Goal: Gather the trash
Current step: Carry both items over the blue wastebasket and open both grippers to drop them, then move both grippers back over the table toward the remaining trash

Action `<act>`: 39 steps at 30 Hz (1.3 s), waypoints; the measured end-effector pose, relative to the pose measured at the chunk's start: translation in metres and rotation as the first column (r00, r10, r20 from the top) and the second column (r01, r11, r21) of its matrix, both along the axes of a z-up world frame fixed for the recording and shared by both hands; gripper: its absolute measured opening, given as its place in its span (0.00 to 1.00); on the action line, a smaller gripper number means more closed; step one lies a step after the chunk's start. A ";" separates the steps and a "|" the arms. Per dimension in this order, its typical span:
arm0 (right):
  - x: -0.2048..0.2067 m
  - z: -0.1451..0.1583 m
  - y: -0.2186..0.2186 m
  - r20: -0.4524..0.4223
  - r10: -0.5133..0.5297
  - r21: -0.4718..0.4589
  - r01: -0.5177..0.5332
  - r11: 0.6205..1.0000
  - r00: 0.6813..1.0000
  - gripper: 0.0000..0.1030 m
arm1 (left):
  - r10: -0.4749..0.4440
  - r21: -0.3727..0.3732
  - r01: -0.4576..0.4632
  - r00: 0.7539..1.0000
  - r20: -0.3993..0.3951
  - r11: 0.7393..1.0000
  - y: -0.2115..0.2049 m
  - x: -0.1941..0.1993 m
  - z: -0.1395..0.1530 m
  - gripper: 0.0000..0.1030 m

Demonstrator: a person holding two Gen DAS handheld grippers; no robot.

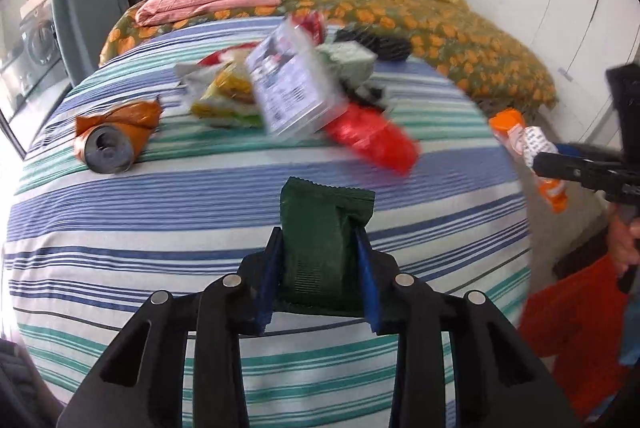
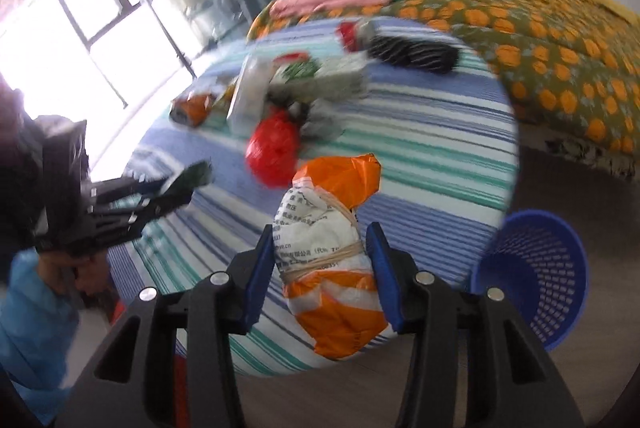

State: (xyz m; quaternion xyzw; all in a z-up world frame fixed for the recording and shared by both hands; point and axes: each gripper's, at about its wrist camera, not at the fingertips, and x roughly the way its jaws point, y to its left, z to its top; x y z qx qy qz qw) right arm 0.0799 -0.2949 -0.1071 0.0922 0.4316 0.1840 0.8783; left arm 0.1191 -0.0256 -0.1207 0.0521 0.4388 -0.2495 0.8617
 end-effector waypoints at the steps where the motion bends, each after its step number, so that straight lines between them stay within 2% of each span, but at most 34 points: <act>1: -0.003 0.003 -0.018 0.007 -0.039 0.024 0.039 0.999 0.999 0.44 | -0.011 -0.031 0.011 1.000 -0.002 0.999 -0.009 -0.002 0.007 0.33; 5: -0.011 0.008 -0.093 0.028 -0.207 0.020 0.207 0.978 0.978 0.44 | -0.085 -0.095 0.086 0.996 0.012 0.992 -0.065 -0.007 0.029 0.33; 8: -0.012 -0.003 -0.145 0.004 -0.313 0.017 0.313 0.950 0.950 0.44 | -0.169 -0.125 0.169 0.986 0.010 0.978 -0.126 -0.009 0.039 0.33; 11: -0.013 -0.021 -0.187 -0.025 -0.387 0.001 0.387 0.922 0.922 0.44 | -0.234 -0.133 0.231 0.972 -0.013 0.964 -0.192 -0.006 0.035 0.33; 16: -0.008 -0.055 -0.250 -0.085 -0.457 0.031 0.461 0.887 0.885 0.44 | -0.290 -0.111 0.280 0.953 -0.090 0.954 -0.296 0.006 -0.002 0.33; 22: 0.010 -0.091 -0.294 -0.171 -0.498 0.102 0.518 0.849 0.850 0.44 | -0.291 -0.036 0.289 0.945 -0.147 0.957 -0.371 0.020 -0.060 0.34; 24: 0.015 -0.100 -0.302 -0.193 -0.496 0.137 0.524 0.840 0.846 0.49 | -0.276 -0.009 0.278 0.948 -0.159 0.960 -0.385 0.023 -0.078 0.36; 26: 0.019 -0.110 -0.313 -0.218 -0.510 0.170 0.547 0.820 0.832 0.63 | -0.259 -0.001 0.263 0.949 -0.179 0.965 -0.395 0.031 -0.092 0.53; 29: 0.016 -0.110 -0.323 -0.224 -0.542 0.204 0.583 0.786 0.810 0.64 | -0.230 -0.012 0.232 0.956 -0.181 0.973 -0.398 0.037 -0.092 0.65; 30: 0.015 -0.106 -0.324 -0.214 -0.551 0.209 0.588 0.781 0.807 0.68 | -0.228 -0.030 0.226 0.960 -0.165 0.974 -0.393 0.035 -0.085 0.69; 31: 0.014 -0.100 -0.324 -0.194 -0.560 0.207 0.591 0.779 0.806 0.71 | -0.227 -0.047 0.222 0.964 -0.140 0.974 -0.389 0.032 -0.078 0.79; 33: 0.008 -0.086 -0.321 -0.140 -0.580 0.188 0.597 0.780 0.802 0.84 | -0.236 -0.076 0.230 0.969 -0.075 0.970 -0.378 0.022 -0.055 0.85; 34: 0.005 -0.079 -0.318 -0.110 -0.591 0.178 0.600 0.780 0.799 0.88 | -0.233 -0.076 0.231 0.972 -0.032 0.970 -0.370 0.015 -0.041 0.91; 35: 0.000 -0.070 -0.313 -0.075 -0.604 0.165 0.607 0.777 0.793 0.93 | -0.234 -0.082 0.233 0.972 0.000 0.969 -0.363 0.009 -0.030 0.93; 39: -0.009 -0.041 -0.285 0.066 -0.619 0.102 0.612 0.784 0.782 0.96 | -0.240 -0.123 0.250 0.967 0.090 0.961 -0.315 -0.019 0.011 0.95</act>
